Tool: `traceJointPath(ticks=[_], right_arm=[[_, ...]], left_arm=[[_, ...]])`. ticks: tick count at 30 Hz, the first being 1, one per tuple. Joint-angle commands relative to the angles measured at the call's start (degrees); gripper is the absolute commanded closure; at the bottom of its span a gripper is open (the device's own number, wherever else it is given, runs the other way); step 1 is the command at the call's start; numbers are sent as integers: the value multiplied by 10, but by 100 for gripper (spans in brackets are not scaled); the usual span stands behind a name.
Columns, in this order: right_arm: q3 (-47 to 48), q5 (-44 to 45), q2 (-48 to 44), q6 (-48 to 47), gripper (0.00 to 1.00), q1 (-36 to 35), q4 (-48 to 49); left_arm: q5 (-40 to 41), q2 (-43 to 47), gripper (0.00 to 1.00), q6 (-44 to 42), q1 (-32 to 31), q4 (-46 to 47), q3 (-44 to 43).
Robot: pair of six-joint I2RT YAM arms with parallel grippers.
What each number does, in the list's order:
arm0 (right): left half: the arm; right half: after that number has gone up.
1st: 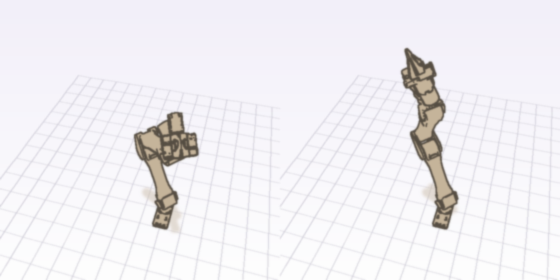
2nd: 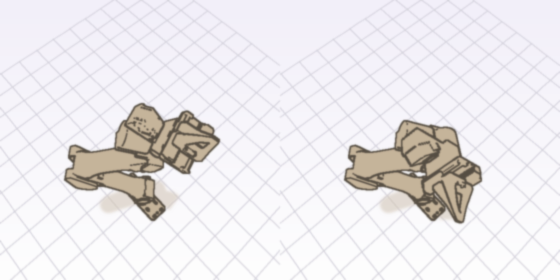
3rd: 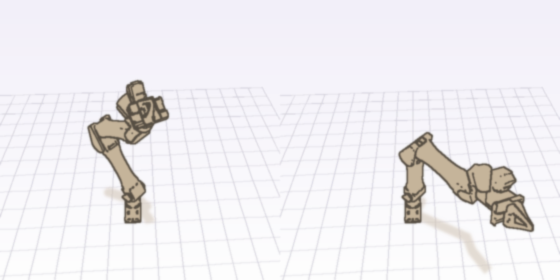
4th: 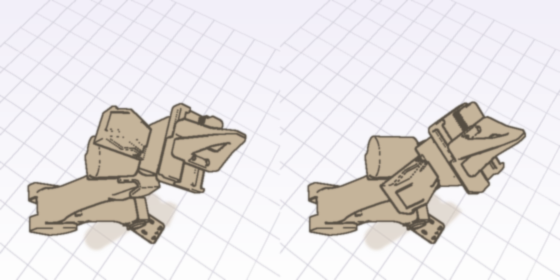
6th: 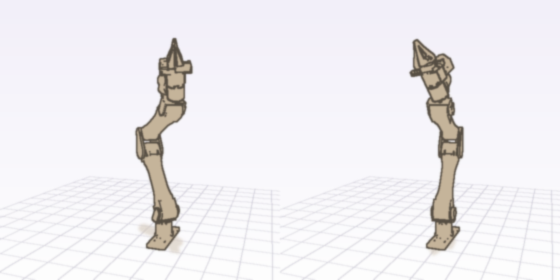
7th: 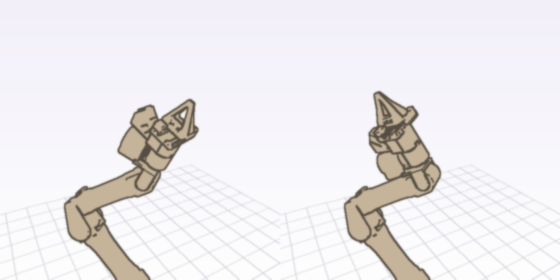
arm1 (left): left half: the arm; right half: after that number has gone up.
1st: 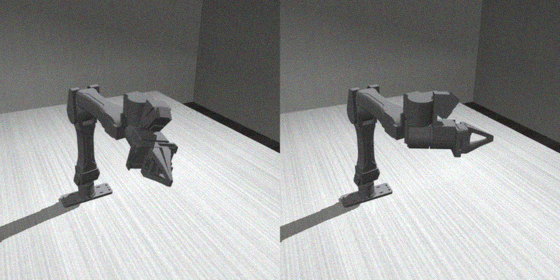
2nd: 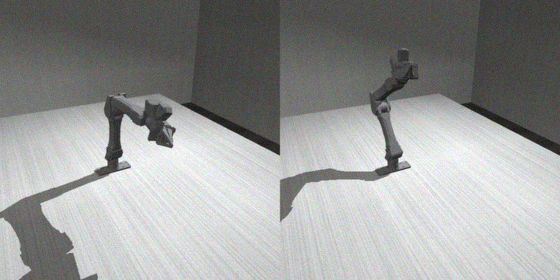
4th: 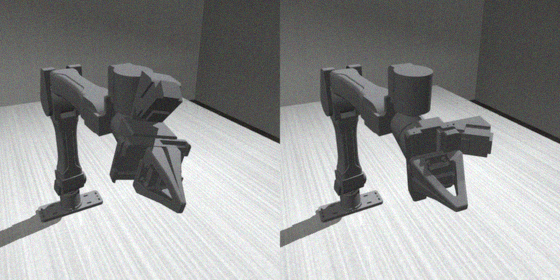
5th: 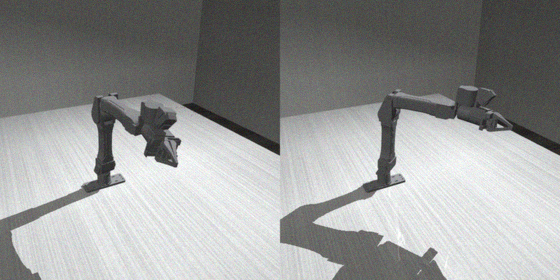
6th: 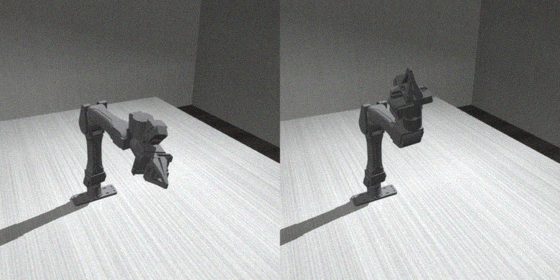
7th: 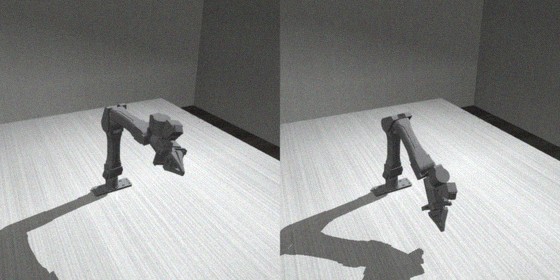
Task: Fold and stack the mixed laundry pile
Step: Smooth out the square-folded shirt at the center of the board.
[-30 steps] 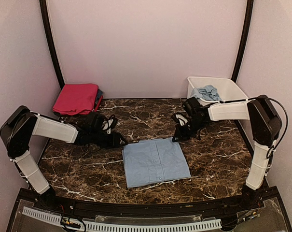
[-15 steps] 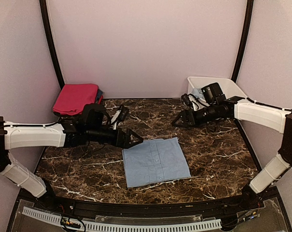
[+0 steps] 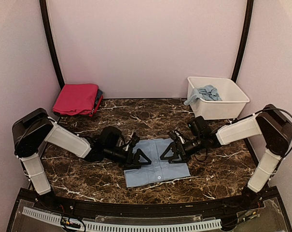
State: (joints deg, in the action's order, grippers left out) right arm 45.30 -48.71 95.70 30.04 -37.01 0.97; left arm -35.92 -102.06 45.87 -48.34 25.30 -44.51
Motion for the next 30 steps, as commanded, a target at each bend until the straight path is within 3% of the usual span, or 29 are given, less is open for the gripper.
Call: traceJointPath(ticks=[1, 5, 11, 14, 22, 30], right_arm=[[-10, -11, 56, 30, 3, 2, 101], [-20, -13, 75, 62, 3, -2, 143], [34, 40, -15, 4, 2, 10, 34], [79, 34, -14, -2, 1, 27, 26], [188, -24, 119, 34, 2, 55, 86], [232, -41, 240, 22, 6, 103, 100]], left_arm=[[-15, -34, 1, 30, 73, 54, 41], [3, -46, 1, -19, 107, -7, 14], [32, 59, 1, -103, 113, -130, -38], [34, 94, 1, -109, 112, -134, -64], [35, -25, 1, -122, 120, -107, -185], [34, -107, 1, -99, 164, -67, -201]])
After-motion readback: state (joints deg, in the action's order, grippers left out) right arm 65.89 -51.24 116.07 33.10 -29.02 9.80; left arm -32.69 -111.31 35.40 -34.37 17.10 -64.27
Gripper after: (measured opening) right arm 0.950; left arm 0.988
